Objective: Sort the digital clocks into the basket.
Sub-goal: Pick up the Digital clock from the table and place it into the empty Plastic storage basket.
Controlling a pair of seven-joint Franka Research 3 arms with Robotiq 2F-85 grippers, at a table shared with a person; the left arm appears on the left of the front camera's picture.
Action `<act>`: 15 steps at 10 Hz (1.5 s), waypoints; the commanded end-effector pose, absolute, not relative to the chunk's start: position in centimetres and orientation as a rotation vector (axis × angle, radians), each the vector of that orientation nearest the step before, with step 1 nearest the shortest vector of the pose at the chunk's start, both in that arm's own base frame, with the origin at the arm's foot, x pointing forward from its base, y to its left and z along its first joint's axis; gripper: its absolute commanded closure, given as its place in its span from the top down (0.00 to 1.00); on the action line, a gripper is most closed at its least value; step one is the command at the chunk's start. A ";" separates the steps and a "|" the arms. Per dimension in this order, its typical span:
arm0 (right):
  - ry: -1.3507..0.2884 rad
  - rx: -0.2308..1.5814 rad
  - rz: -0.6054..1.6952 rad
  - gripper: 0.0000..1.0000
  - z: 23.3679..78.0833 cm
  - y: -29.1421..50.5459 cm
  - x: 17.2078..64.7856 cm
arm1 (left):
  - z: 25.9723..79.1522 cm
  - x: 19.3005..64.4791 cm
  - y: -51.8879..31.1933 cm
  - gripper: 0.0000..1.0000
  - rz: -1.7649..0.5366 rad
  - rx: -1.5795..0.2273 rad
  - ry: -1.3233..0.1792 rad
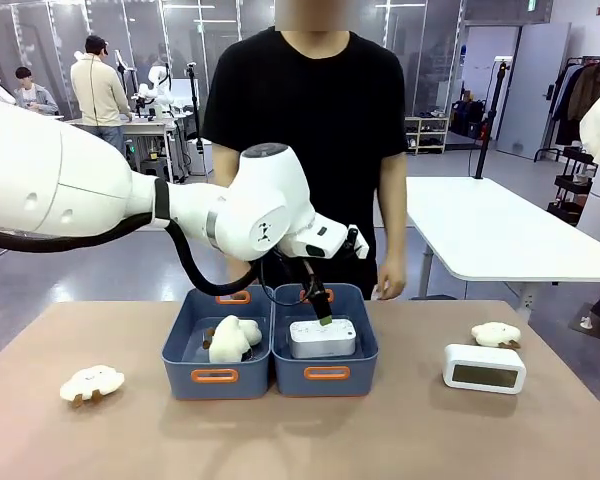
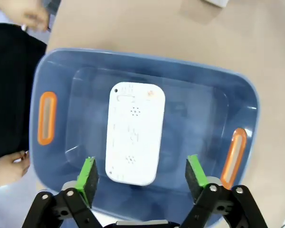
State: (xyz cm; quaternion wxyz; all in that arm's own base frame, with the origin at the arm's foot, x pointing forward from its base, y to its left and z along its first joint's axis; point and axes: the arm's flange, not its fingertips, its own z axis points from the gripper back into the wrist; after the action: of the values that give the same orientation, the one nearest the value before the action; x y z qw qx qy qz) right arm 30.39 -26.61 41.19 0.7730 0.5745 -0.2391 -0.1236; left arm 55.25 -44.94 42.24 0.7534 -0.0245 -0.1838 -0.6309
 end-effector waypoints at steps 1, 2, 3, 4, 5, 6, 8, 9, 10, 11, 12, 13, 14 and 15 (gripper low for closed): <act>-0.530 1.252 -0.258 1.00 41.4 -26.6 30.4 | 42.9 52.4 -41.9 1.00 -1.301 -0.018 -0.439; -0.530 1.252 -0.258 1.00 41.4 -26.6 30.4 | 44.2 52.0 -37.7 1.00 -1.208 -0.090 -0.482; -0.530 1.252 -0.258 1.00 41.4 -26.6 30.4 | 45.9 52.4 -32.5 1.00 -1.080 -0.195 -0.485; -0.530 1.252 -0.258 1.00 41.4 -26.6 30.4 | 46.8 52.0 -28.7 1.00 -1.007 -0.267 -0.511; -0.530 1.252 -0.258 1.00 41.4 -26.6 30.4 | 47.1 51.3 -25.6 1.00 -0.921 -0.339 -0.503; -0.530 1.252 -0.258 1.00 41.4 -26.6 30.4 | 47.0 50.1 -22.9 1.00 -0.862 -0.392 -0.470; -0.530 1.252 -0.258 1.00 41.4 -26.6 30.4 | 46.4 48.6 -13.3 1.00 -0.598 -0.506 -0.506; -0.530 1.252 -0.258 1.00 41.4 -26.6 30.4 | 46.1 47.3 -7.0 1.00 -0.413 -0.541 -0.575; -0.530 1.252 -0.258 1.00 41.4 -26.6 30.4 | 45.7 45.5 -0.4 1.00 -0.206 -0.538 -0.604; -0.530 1.252 -0.258 1.00 41.4 -26.6 30.4 | 44.9 44.0 6.0 1.00 -0.025 -0.565 -0.597; -0.530 1.252 -0.258 1.00 41.4 -26.6 30.4 | 44.7 42.6 10.6 1.00 0.083 -0.586 -0.593; -0.530 1.252 -0.258 1.00 41.4 -26.6 30.4 | 44.5 41.6 15.0 1.00 0.107 -0.622 -0.579; -0.530 1.252 -0.258 1.00 41.4 -26.6 30.4 | 44.0 40.3 19.1 1.00 0.142 -0.647 -0.607; -0.530 1.252 -0.258 1.00 41.4 -26.6 30.4 | 43.9 38.9 22.0 1.00 0.158 -0.680 -0.576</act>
State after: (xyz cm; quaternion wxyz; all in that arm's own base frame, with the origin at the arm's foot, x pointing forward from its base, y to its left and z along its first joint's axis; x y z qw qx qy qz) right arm 30.32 -26.65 41.22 0.7726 0.5748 -0.2395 -0.1237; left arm 37.98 21.31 43.24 0.9023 -0.3020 -0.2925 0.0953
